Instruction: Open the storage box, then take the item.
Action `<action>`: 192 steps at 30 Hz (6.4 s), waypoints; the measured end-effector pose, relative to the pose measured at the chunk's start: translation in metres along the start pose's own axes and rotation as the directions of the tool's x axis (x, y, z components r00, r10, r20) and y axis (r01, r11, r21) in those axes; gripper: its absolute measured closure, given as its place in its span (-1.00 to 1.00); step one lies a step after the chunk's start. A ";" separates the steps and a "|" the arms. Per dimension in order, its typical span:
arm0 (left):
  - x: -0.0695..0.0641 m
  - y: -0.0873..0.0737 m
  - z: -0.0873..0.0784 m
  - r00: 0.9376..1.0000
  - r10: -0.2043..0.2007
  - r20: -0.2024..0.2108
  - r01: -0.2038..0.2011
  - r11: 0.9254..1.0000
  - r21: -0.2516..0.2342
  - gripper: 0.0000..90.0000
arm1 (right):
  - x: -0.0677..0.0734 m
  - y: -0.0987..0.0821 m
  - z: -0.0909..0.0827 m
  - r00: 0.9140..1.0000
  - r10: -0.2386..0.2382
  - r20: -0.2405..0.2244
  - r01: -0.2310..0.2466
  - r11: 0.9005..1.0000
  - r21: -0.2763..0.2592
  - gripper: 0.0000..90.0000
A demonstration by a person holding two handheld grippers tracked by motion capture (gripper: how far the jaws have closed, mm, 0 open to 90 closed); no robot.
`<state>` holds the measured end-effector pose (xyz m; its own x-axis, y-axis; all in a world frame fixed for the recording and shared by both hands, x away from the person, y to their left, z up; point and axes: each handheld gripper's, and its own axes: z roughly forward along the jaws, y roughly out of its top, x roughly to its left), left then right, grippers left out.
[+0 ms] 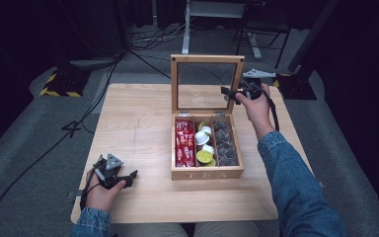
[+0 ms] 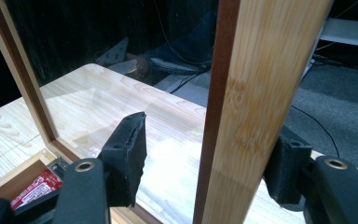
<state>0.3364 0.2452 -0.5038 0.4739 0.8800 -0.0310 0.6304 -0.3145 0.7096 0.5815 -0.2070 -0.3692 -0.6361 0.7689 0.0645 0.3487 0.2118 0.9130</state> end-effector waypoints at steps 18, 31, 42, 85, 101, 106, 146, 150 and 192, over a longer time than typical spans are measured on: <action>0.000 0.000 0.000 1.000 0.011 0.002 -0.011 1.000 0.007 -0.41 | -0.006 -0.012 0.014 0.998 0.044 0.036 -0.046 0.997 0.061 -0.22; 0.004 0.004 0.004 1.000 0.017 0.015 -0.017 1.000 0.008 -0.43 | -0.004 -0.008 -0.001 0.997 0.044 0.066 -0.053 0.990 0.134 -0.30; 0.008 0.010 0.010 0.999 0.027 0.019 -0.027 1.000 0.009 -0.43 | 0.028 0.007 -0.055 1.000 0.020 0.018 -0.022 0.993 0.119 -0.16; 0.006 0.018 0.018 0.999 0.041 0.033 -0.041 0.999 0.010 -0.45 | 0.187 -0.045 -0.012 0.965 -0.068 -0.252 0.143 0.945 0.294 0.19; 0.006 0.018 0.018 0.998 0.044 0.034 -0.045 0.999 0.014 -0.46 | 0.200 -0.067 0.013 0.986 -0.053 -0.157 0.119 0.884 0.452 0.23; 0.006 0.018 0.018 0.998 0.044 0.034 -0.044 0.999 0.014 -0.46 | 0.202 -0.071 0.019 0.986 -0.056 -0.155 0.125 0.866 0.484 0.31; 0.006 0.018 0.018 0.998 0.043 0.035 -0.044 0.999 0.014 -0.46 | 0.200 -0.040 -0.020 0.970 0.028 -0.240 0.049 0.950 0.308 0.96; 0.006 0.018 0.018 0.999 0.039 0.035 -0.039 0.999 0.009 -0.46 | 0.195 -0.036 -0.030 0.969 0.028 -0.244 0.046 0.955 0.292 0.96; 0.006 0.019 0.019 0.998 0.042 0.037 -0.042 0.999 0.012 -0.49 | 0.117 -0.050 -0.164 0.996 0.016 -0.092 -0.001 0.986 0.164 0.96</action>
<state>0.3630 0.2377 -0.5039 0.5226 0.8522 -0.0276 0.6172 -0.3557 0.7018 0.3770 -0.2263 -0.3414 -0.6908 0.7136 0.1161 0.4577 0.3073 0.8343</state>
